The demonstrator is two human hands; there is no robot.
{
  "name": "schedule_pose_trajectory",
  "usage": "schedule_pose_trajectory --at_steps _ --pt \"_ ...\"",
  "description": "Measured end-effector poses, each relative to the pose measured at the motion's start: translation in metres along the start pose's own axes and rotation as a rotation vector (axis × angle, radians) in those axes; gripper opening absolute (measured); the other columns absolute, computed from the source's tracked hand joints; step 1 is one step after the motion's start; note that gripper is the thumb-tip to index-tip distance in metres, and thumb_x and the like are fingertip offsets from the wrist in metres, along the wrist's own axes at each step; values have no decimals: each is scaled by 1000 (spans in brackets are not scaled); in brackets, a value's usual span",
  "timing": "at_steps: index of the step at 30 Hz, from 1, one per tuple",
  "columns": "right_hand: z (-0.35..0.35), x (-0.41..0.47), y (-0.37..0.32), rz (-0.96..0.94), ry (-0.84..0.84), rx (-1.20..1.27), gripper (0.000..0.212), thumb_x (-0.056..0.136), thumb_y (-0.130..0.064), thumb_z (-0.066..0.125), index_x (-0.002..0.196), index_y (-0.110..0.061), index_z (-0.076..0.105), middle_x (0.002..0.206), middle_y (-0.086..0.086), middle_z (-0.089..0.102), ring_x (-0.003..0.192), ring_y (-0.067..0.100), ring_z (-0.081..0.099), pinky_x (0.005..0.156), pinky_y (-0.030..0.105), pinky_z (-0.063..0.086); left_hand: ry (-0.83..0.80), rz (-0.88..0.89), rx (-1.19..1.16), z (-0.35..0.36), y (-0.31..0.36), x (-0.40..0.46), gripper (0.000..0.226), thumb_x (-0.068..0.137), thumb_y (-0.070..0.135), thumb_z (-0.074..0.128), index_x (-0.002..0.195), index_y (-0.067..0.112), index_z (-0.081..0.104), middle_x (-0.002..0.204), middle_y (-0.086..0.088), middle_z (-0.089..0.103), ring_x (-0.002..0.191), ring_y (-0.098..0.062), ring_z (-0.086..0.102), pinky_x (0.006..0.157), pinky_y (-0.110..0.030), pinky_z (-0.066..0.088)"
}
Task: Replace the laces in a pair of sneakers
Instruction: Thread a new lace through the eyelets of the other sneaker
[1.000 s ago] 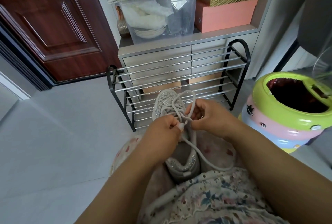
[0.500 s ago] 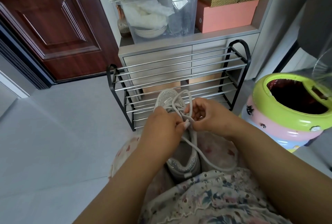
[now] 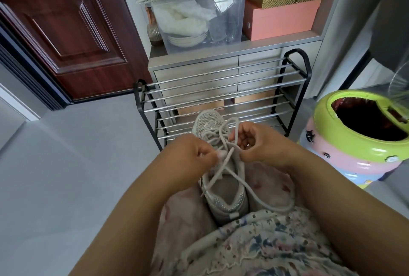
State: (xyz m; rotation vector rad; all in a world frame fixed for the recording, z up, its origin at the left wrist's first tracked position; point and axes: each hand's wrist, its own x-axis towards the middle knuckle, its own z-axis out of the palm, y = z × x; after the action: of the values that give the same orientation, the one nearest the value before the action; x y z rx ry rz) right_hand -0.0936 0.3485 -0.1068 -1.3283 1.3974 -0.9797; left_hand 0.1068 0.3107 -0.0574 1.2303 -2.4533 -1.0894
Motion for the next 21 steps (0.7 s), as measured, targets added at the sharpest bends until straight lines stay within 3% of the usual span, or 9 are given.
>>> schedule_pose_trajectory --at_steps 4,8,10,13,14,16,18,21 --pt "-1 -1 2 -6 -10 33 34 70 11 69 100 -4 61 88 11 64 77 17 57 70 26 49 125 17 82 28 3 15 35 87 41 63 62 17 70 45 6 47 39 -6 39 44 -16 29" --pt "-3 0 3 -3 -13 54 34 68 14 68 93 -8 61 82 6 61 72 12 55 64 18 47 107 63 58 32 4 17 25 86 26 68 66 11 71 54 5 54 46 -2 47 45 -10 32" --pt "-5 2 5 8 2 33 35 70 18 64 92 -9 60 80 3 59 70 10 53 62 15 46 -3 78 0 16 7 7 20 85 24 70 68 15 73 60 6 58 53 -1 52 53 -14 40" --pt "-6 3 8 16 -1 30 35 72 17 64 96 -8 61 85 6 61 75 14 55 65 19 48 -380 143 -38 -14 15 -15 11 80 28 75 71 24 74 66 12 58 60 -1 52 60 -20 42" --pt "-6 3 8 12 -7 29 35 72 16 65 97 -9 61 87 8 61 77 16 55 67 22 48 -414 141 -63 -20 14 -20 10 79 31 75 72 26 75 66 13 58 61 -2 52 61 -21 42" --pt "-4 3 7 -1 -16 20 33 73 12 66 97 -10 62 88 8 63 78 17 56 71 27 49 -282 62 -100 -22 8 -18 17 83 33 72 72 22 76 61 11 56 58 -10 49 59 -27 44" --pt "-2 3 5 -5 -22 33 32 74 12 66 99 -8 61 90 11 64 79 18 57 73 29 49 -110 -40 -40 -12 2 -8 37 88 40 63 67 10 68 55 -2 44 51 -17 40 53 -36 46" --pt "-1 1 3 -11 -22 19 35 72 11 68 102 -5 60 95 19 65 82 20 58 77 33 50 36 -92 56 13 4 8 51 91 45 57 53 12 50 43 5 35 40 -13 33 48 -25 35"
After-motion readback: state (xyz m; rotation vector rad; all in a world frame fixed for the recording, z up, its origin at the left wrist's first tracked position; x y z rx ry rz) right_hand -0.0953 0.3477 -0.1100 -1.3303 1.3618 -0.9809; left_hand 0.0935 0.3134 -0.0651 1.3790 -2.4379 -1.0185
